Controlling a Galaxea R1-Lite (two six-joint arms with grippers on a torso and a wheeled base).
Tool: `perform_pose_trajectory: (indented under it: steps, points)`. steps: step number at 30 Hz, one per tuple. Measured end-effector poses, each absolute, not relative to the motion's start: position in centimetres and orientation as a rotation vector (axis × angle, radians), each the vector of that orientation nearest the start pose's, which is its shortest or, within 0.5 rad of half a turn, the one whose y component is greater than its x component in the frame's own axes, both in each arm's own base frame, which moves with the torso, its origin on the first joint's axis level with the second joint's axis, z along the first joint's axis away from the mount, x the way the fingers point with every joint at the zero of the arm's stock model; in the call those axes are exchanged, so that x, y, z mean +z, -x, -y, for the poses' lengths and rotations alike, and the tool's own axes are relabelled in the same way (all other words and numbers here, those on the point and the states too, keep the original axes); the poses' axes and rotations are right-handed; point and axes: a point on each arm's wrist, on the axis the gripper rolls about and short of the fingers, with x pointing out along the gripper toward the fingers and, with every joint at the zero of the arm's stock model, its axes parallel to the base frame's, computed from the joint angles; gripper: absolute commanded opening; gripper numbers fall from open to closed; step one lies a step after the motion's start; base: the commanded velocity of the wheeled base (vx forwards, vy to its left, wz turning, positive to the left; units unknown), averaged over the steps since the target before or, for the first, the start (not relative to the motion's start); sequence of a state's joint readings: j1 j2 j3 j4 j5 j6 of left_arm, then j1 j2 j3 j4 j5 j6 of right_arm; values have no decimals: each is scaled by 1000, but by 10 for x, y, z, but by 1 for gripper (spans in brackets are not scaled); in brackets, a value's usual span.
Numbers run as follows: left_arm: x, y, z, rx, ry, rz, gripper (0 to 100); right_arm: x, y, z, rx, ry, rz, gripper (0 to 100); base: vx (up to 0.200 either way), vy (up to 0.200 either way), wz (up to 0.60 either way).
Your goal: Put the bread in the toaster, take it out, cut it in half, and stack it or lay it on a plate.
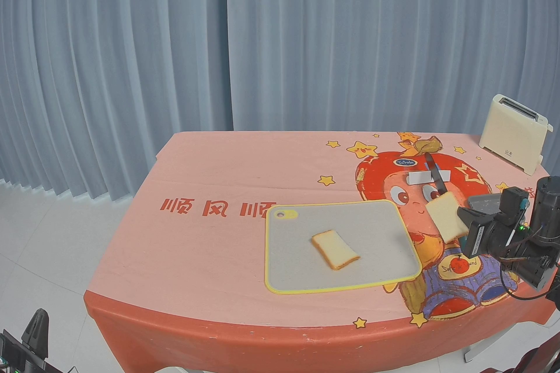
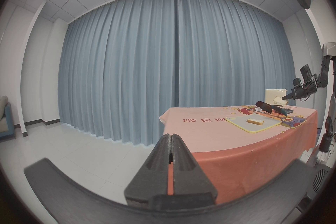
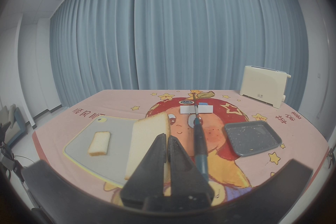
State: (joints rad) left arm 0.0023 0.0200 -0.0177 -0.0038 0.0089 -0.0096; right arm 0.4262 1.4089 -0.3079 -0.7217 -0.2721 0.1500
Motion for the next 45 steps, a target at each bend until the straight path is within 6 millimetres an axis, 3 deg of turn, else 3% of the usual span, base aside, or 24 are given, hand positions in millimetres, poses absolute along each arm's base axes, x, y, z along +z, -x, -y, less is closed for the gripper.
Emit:
perform_pose_trajectory:
  steps: [23, 45]
  points:
    - [81, 23, 0, 11, 11, 2, 0, 130, -185, -67, 74, -24, -395, 0, 0, -200, 0]
    - [81, 23, 0, 10, 8, 2, 0, 109, -212, -73, 34, -114, -495, 0, 0, 0, 0]
